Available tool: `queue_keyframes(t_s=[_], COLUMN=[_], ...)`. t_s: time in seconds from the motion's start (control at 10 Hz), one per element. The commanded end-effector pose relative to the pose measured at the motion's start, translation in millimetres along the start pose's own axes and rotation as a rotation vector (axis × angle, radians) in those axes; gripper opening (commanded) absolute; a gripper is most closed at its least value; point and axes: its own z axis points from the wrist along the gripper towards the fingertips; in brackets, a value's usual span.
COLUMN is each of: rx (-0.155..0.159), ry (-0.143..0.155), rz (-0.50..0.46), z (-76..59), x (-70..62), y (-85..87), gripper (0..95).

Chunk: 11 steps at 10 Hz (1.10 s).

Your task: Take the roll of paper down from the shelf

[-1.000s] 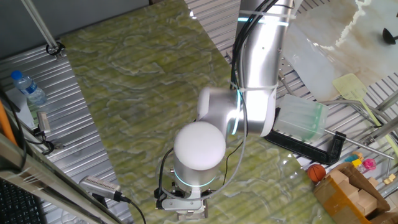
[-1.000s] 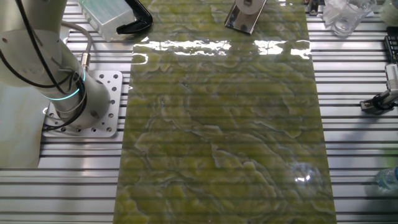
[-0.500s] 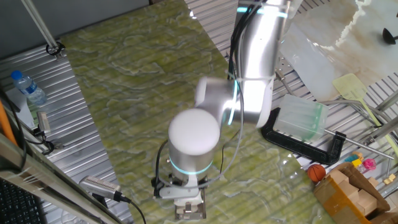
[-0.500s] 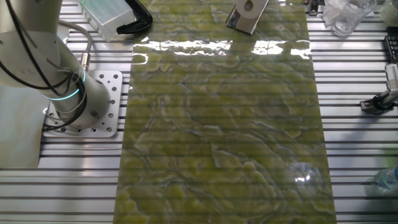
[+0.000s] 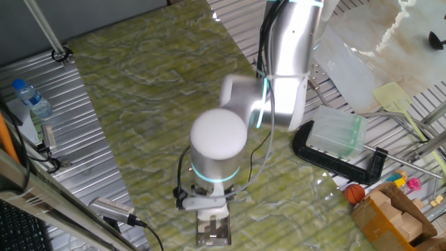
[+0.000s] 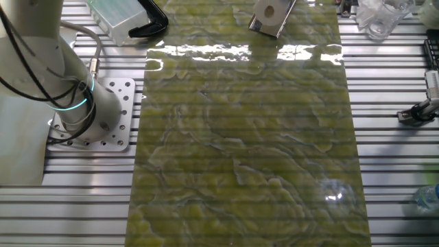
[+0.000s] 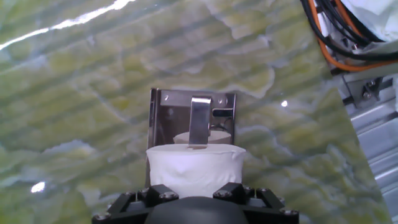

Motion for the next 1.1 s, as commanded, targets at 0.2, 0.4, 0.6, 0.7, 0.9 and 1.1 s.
queue_keyframes(t_s=[0.2,0.4,0.6,0.7,0.9,1.1], rx=[0.001,0.004,0.003,0.001,0.0,-0.001], ry=[-0.003,-0.005,-0.007,-0.007,-0.004,0.0], rz=[-0.018,-0.037,-0.049,-0.052,-0.053,-0.065], z=[-2.2,-3.8,-3.4,-3.7,-4.5,-5.4], x=[14.0,28.0,41.2,47.8,59.1,66.8], y=[4.6,6.9,8.9,10.7,14.8,16.5], gripper=[0.0,0.0,0.0,0.0,0.0,0.0])
